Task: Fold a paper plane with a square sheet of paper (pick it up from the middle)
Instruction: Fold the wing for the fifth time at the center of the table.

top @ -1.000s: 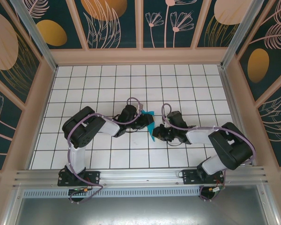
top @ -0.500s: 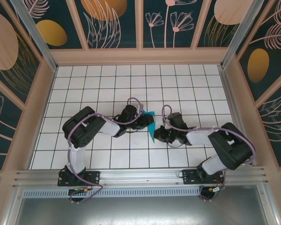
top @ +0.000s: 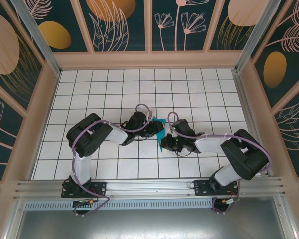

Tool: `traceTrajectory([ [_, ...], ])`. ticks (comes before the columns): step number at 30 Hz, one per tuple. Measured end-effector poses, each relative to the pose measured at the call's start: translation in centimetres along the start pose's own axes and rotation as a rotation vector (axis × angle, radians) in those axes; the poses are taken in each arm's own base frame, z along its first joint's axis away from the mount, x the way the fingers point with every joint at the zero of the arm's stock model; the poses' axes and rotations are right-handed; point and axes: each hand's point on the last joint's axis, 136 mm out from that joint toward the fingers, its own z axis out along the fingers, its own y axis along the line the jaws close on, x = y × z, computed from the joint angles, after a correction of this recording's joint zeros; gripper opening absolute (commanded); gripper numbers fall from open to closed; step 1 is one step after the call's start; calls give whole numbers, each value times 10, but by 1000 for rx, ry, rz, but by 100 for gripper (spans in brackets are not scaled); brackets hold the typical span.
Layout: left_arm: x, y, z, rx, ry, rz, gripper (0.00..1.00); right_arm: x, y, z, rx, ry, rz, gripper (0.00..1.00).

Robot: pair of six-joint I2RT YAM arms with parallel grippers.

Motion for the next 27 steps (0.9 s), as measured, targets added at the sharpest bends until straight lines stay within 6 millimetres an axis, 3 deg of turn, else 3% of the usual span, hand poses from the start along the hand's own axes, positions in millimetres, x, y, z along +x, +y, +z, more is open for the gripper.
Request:
traceTrajectory([
  [5,0,0,0,0,0,0,37,-7,6,-21,7,-61,-12,30],
  [11,0,0,0,0,1,0,37,-24,31,-39,-101,-144,-22,13],
  [18,0,0,0,0,3,-1,37,-24,44,-21,-201,-92,18,7],
  [27,0,0,1,-2,5,-2,37,-9,15,1,-179,-15,85,7],
])
